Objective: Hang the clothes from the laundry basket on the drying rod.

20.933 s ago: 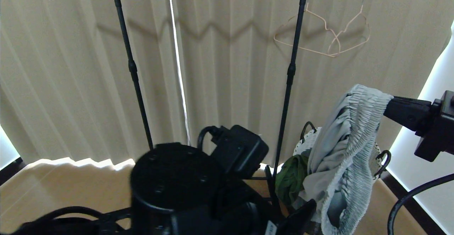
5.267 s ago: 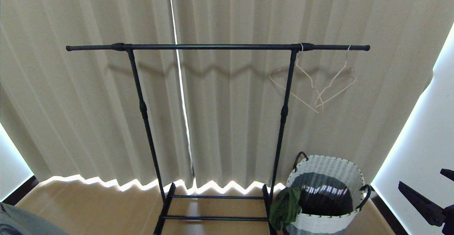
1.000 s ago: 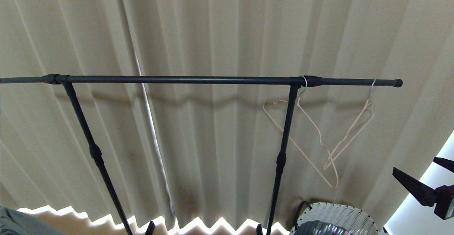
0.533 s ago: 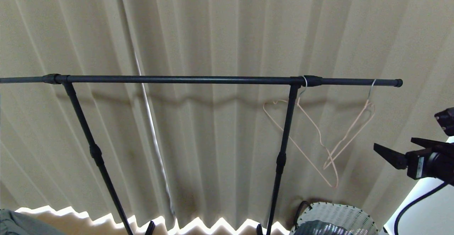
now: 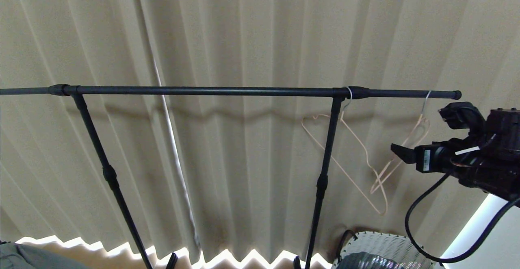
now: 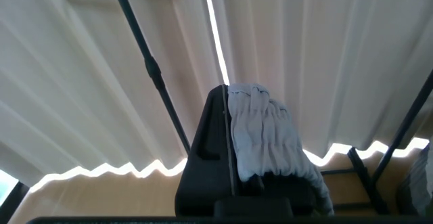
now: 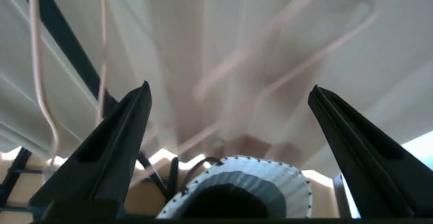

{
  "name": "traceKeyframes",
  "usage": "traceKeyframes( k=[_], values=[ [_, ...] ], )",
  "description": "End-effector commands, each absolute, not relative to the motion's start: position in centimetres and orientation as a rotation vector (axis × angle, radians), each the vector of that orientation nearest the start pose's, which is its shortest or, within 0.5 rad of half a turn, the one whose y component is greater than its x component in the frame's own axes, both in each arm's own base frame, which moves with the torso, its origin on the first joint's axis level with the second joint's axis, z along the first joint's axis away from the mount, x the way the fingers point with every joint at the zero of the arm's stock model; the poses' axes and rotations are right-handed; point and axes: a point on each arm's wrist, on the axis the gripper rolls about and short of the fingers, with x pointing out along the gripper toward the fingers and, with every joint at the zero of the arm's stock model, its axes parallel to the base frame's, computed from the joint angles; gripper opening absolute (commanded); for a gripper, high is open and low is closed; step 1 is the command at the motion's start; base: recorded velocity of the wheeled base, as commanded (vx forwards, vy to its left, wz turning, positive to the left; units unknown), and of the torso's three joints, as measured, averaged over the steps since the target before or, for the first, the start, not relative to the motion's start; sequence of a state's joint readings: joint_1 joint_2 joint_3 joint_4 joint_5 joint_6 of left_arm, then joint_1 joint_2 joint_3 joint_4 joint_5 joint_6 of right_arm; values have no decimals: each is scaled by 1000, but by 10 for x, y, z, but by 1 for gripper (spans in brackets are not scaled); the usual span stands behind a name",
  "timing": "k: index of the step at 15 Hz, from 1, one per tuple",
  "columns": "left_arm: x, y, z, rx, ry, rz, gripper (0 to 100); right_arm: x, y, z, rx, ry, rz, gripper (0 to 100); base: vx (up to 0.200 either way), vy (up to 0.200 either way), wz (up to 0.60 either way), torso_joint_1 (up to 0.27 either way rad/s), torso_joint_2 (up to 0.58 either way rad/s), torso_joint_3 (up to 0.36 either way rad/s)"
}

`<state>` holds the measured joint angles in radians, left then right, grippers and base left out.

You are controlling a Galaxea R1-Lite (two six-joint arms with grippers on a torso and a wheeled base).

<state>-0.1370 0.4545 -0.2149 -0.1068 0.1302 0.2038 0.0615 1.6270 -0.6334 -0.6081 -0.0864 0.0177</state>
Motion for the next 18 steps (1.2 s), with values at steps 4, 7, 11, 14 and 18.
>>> traceKeyframes(
  k=[4,7,11,14,18],
  values=[
    [19,0,151,221,125,-21,0,314,20,130,-40,451,-140,100,0,0,0,0,0,0],
    [19,0,151,221,127,-21,0,316,20,125,-33,468,-144,100,0,0,0,0,0,0],
    [19,0,150,221,128,-21,0,305,14,127,-1,472,-171,100,0,0,0,0,0,0],
    [19,0,150,221,130,-21,0,294,6,131,5,479,-197,100,0,0,0,0,0,0],
    [19,0,150,221,130,-21,0,286,-2,135,11,471,-224,100,0,0,0,0,0,0]
  ],
)
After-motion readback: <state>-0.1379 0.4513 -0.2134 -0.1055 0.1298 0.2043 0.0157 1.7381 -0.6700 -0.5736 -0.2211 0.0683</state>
